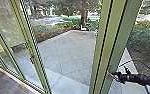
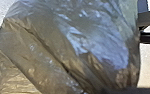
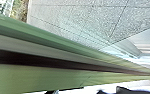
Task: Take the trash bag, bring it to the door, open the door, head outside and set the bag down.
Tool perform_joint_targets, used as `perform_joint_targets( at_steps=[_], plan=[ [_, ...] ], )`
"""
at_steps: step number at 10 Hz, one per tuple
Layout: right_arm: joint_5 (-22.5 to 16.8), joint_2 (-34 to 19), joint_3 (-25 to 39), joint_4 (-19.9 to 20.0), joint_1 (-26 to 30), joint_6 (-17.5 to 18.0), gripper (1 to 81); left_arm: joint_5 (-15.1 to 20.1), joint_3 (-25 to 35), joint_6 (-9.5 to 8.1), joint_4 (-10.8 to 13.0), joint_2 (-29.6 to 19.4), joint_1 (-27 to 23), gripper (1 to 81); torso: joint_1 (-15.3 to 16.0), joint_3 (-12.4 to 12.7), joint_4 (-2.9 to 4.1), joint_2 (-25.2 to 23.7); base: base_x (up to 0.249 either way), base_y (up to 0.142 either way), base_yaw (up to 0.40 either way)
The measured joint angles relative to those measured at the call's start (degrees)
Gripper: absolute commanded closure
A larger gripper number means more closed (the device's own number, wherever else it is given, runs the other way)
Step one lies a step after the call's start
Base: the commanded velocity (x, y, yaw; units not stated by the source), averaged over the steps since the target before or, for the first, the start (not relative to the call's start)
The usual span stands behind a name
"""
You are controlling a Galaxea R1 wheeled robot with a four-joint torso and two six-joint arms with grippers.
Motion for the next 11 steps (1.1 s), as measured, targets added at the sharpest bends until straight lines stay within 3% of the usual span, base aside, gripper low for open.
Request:
perform_joint_targets(
  at_steps=[2, 3, 4, 9, 11],
  plan=[
    [-0.5, -4.0, 2.6, -1.5, 3.5, 0.9, 1.0, 0.0, 0.0, 0.11, 0.0, 0.3, 0.0, 81.1, 0.0, 0.0, 0.0, 0.0, 0.0, 0.0, 0.0],
    [-2.3, -6.3, 2.9, -1.6, 5.9, 4.0, 1.0, 0.0, 0.0, 0.13, 0.0, 0.3, 0.0, 81.1, 0.0, 0.0, 0.0, 0.0, 0.0, 0.0, 0.0],
    [-2.7, -9.0, 4.7, -1.6, 7.9, 4.4, 1.0, 0.0, 0.0, 0.13, 0.0, 0.3, 0.0, 81.1, 0.1, 0.0, 0.0, 0.0, 0.0, 0.0, 0.0],
    [-8.3, -16.9, 13.2, -5.6, 13.8, 0.2, 1.0, 0.1, 0.0, 0.17, 0.3, 0.8, 0.0, 81.1, 0.2, 0.0, 0.0, 0.0, 0.0, 0.0, 0.0],
    [-16.0, -17.4, 15.8, -5.8, 16.5, -5.7, 1.0, 0.1, -0.1, 0.17, 0.4, 1.1, 0.0, 81.1, 0.2, 0.0, 0.0, 0.0, 0.0, 0.0, 0.0]
  ],
)
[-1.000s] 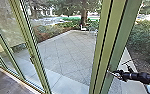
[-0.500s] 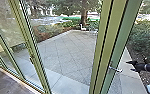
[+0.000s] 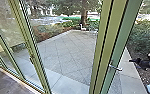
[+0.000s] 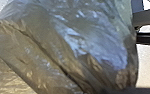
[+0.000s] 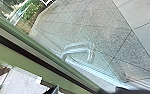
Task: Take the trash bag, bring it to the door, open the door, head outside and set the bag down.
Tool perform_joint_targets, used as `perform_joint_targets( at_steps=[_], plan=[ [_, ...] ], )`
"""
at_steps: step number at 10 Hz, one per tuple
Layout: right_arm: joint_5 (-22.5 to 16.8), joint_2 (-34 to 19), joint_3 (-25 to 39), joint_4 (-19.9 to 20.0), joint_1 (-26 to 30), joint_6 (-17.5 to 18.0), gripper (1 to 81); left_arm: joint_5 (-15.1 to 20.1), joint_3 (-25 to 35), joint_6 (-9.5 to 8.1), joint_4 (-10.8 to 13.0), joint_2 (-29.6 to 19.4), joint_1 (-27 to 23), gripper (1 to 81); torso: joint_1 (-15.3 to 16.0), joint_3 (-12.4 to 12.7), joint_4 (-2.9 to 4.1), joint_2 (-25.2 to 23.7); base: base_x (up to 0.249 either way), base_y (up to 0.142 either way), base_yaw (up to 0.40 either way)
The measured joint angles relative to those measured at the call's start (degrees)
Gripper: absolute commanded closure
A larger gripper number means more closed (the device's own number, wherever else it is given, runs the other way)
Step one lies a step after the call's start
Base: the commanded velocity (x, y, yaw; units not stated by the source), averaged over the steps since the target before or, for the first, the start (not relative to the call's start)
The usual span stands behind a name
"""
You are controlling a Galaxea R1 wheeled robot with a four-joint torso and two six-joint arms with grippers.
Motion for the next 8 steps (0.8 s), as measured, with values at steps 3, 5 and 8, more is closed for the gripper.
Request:
perform_joint_targets(
  at_steps=[3, 5, 8],
  plan=[
    [-11.2, 0.1, 1.2, -0.3, 4.7, -9.2, 1.0, 0.1, 0.0, 0.02, 0.0, 0.1, 0.0, 81.1, 0.0, 0.0, 0.0, 0.0, 0.0, 0.0, 0.0],
    [-18.3, 1.4, 1.8, 0.2, 7.6, -11.9, 1.0, 0.3, 0.0, 0.1, 0.0, 0.2, 0.0, 81.1, 0.0, 0.0, 0.0, 0.0, 0.0, 0.0, 0.0],
    [-23.1, 1.7, 1.2, 3.1, 12.1, -18.4, 1.0, 0.4, 0.0, 0.1, 0.0, 0.5, 0.0, 81.1, 0.0, 0.0, 0.01, 0.0, 0.0, 0.0, 0.0]
  ],
)
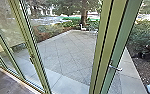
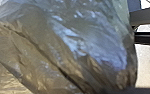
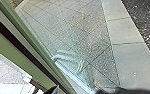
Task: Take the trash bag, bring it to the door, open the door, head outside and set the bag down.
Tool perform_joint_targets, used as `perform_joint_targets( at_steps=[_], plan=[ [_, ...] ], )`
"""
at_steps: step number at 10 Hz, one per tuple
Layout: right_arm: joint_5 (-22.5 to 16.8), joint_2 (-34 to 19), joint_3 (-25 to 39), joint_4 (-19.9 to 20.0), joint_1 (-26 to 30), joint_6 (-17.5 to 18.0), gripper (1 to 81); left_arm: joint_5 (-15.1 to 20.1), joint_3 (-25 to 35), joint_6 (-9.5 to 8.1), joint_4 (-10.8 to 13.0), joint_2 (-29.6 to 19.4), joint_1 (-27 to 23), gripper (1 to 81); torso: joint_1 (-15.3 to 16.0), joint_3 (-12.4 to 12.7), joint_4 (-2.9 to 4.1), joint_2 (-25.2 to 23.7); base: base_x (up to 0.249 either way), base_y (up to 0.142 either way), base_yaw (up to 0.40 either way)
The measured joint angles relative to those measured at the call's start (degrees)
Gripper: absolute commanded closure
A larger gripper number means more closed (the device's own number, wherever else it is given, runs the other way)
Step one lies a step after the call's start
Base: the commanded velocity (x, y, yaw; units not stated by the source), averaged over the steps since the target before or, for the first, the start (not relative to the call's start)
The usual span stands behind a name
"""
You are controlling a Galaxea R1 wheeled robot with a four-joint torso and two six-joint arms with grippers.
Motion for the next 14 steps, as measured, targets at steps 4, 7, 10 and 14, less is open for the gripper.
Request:
perform_joint_targets(
  at_steps=[4, 7, 10, 14],
  plan=[
    [-1.3, 0.2, -3.3, 1.1, 2.8, -6.4, 1.0, 0.0, 0.0, 0.0, 0.0, 0.1, 0.0, 81.1, 0.0, 0.0, 0.0, 0.0, 0.0, 0.0, 0.0],
    [0.1, 0.4, -7.6, -1.8, 2.5, -10.3, 1.0, 0.4, 0.0, 0.0, -0.2, 0.1, 0.0, 81.1, 0.0, 0.0, 0.02, 0.0, 0.0, 0.0, 0.0],
    [1.4, -0.1, -10.8, -10.3, 0.3, -13.7, 1.0, 0.5, 0.0, -0.1, -0.2, 0.3, 0.0, 81.1, 0.0, 0.0, 0.05, 0.0, 0.0, 0.0, 0.0],
    [2.4, -0.6, -17.8, -18.8, 0.4, -20.4, 1.0, 0.6, 0.0, -0.1, -0.2, 1.2, 0.0, 81.1, 0.0, 0.0, 0.05, 0.0, 0.0, 0.0, 0.0]
  ],
)
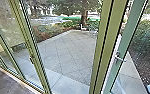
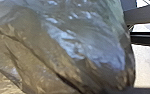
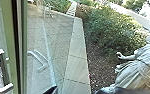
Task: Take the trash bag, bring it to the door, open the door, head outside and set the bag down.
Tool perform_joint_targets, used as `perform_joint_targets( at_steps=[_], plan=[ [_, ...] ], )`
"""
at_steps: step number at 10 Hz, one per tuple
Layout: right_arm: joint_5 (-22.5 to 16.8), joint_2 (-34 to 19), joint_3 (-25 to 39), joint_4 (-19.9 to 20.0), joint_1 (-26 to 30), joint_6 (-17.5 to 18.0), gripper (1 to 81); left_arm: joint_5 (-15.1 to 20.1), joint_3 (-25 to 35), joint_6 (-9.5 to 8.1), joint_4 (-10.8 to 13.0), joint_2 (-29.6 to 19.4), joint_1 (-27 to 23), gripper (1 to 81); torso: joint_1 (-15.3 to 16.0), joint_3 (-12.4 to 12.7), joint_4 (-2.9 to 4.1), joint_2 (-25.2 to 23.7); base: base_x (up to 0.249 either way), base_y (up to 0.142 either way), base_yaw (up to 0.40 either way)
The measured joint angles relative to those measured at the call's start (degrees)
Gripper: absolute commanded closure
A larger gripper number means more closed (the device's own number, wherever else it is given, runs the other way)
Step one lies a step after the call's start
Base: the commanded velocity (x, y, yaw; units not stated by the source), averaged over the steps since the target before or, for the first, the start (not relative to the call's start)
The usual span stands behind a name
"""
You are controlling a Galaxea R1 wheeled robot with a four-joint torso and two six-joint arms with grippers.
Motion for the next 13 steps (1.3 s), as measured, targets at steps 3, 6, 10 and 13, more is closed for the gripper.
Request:
perform_joint_targets(
  at_steps=[3, 6, 10, 13],
  plan=[
    [1.4, -1.1, -5.4, -6.3, 0.0, -6.3, 1.0, 0.4, 0.0, -0.01, 0.0, 0.3, 0.0, 81.1, 0.0, 0.0, 0.0, 0.0, 0.0, 0.0, 0.0],
    [3.9, -2.3, -9.7, -8.3, -1.2, -8.9, 1.0, 0.4, 0.0, -0.01, 0.0, 0.4, 0.0, 81.1, 0.0, 0.0, 0.0, 0.0, 0.0, 0.0, 0.0],
    [2.9, -2.2, -13.3, 0.7, -1.6, -9.3, 1.0, 0.4, 0.0, -0.01, 0.1, 0.8, 0.0, 81.1, 0.0, 0.0, 0.0, 0.0, 0.0, 0.0, 0.0],
    [-2.5, -2.0, -13.9, 24.5, -3.2, -9.3, 1.0, 0.4, 0.0, 0.0, 0.1, 0.8, 0.0, 81.1, 0.0, 0.0, 0.0, 0.0, 0.0, 0.0, 0.0]
  ],
)
